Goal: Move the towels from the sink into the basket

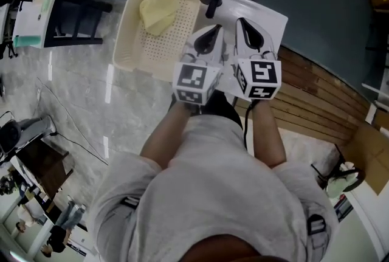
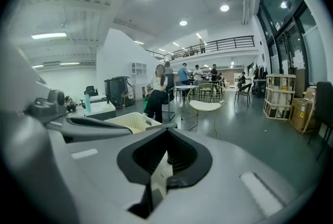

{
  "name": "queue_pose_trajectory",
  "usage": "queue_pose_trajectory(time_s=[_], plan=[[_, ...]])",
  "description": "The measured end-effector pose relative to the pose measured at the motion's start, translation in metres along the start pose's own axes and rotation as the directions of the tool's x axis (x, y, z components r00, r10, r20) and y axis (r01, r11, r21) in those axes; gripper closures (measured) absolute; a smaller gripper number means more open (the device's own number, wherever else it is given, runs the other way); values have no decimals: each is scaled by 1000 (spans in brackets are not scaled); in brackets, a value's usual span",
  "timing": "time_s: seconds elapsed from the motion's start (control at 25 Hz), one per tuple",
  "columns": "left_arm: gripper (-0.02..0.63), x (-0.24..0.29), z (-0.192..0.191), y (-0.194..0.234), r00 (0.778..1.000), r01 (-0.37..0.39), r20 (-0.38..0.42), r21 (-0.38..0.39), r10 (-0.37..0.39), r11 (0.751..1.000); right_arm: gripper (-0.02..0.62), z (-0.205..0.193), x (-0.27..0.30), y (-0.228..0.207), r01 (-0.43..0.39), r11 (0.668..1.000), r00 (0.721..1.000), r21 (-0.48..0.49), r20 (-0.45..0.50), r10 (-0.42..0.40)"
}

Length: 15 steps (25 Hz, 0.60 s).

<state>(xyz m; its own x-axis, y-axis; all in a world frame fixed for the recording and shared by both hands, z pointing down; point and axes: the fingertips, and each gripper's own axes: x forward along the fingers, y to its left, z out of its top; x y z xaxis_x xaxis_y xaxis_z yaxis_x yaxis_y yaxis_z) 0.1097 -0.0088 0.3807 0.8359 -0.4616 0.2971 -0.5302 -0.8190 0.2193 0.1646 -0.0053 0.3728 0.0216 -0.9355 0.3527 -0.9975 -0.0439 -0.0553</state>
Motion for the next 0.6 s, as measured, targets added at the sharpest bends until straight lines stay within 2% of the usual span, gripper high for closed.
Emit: queue_pose_trajectory(time_s=[0.28,0.6], plan=[[586,18,-25,-19,998,23,-55,-20,-25,1000,589,-24,0,-22,15,999,999,34,-37,-14],[586,24,-78,-20,990,-8,-143,-91,-5,996,589,-75,17,-25,-27,997,991,68,-132,36]])
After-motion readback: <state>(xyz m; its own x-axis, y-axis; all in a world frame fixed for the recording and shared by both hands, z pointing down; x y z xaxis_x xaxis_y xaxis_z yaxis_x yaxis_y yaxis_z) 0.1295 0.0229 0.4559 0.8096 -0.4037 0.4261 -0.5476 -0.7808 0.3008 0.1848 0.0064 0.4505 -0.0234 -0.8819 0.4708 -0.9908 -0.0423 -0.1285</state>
